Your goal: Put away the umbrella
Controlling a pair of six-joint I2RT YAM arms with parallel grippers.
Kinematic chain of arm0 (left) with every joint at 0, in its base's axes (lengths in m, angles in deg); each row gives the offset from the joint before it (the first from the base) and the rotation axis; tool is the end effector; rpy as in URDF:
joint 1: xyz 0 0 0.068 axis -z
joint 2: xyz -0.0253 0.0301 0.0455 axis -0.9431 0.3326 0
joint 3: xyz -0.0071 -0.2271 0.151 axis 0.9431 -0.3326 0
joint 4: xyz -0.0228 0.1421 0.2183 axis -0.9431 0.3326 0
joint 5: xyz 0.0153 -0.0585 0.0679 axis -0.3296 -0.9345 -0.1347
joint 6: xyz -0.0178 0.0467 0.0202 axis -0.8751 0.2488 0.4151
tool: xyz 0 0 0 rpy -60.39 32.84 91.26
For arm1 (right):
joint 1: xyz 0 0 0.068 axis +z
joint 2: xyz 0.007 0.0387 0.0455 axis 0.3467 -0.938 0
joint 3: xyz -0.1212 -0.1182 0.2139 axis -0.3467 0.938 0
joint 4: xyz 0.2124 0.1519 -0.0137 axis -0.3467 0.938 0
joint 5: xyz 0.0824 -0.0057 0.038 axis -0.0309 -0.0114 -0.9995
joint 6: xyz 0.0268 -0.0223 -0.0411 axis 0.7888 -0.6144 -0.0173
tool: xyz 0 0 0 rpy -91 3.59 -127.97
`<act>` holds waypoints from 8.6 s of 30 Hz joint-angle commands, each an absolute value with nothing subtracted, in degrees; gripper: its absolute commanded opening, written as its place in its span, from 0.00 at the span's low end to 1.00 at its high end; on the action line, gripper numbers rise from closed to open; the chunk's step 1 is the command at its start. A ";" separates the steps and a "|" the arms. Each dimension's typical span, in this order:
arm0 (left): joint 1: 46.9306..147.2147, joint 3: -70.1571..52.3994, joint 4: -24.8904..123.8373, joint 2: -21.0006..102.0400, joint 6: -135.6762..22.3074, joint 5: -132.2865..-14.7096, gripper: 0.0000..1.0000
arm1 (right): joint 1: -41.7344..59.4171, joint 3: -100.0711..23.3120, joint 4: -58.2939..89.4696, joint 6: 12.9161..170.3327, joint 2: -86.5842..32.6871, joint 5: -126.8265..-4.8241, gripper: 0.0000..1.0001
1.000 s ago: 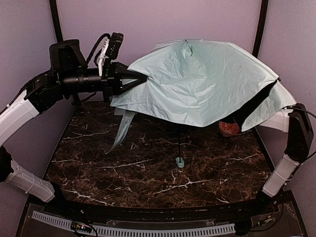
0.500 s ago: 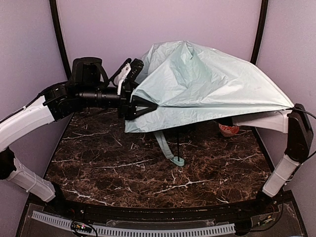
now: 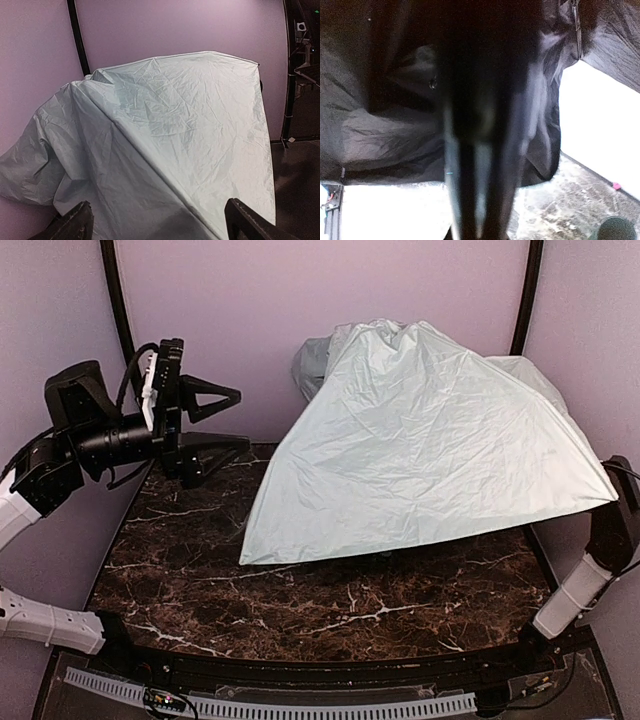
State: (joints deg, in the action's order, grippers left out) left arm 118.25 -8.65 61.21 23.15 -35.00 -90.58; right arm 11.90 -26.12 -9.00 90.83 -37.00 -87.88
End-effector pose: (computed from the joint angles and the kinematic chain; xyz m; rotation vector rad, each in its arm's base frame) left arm 0.1291 -0.1645 0.4651 1.0540 1.1456 -0.8510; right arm 0.3077 0.2144 0.3095 -0.7775 1.5244 0.9253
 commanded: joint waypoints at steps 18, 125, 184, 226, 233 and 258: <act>111.27 10.95 57.16 45.66 -37.44 -90.45 0.99 | 20.75 -23.52 -13.42 81.20 -31.13 -102.04 0.00; 113.82 -5.71 56.17 38.08 -36.69 -93.62 0.30 | 32.03 -35.41 -0.16 71.18 -24.94 -94.25 0.30; 115.66 -3.61 56.32 31.61 -29.23 -82.62 0.00 | 26.37 -57.54 38.60 72.20 -31.51 -75.32 0.00; 109.26 -4.68 52.80 35.58 -32.92 -87.64 0.98 | 15.71 -47.72 20.89 100.35 -29.54 -85.60 0.00; 108.46 -7.74 55.64 34.01 -33.27 -86.66 0.99 | 15.66 -46.09 23.66 86.25 -27.43 -95.00 0.00; 100.79 -7.73 63.70 30.07 -36.26 -94.04 0.99 | 11.16 -55.57 67.21 35.03 -26.63 -117.10 0.00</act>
State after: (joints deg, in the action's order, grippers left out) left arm 106.08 -8.52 61.10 18.91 -35.26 -87.56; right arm 11.66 -52.52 54.80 44.60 -24.13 -114.65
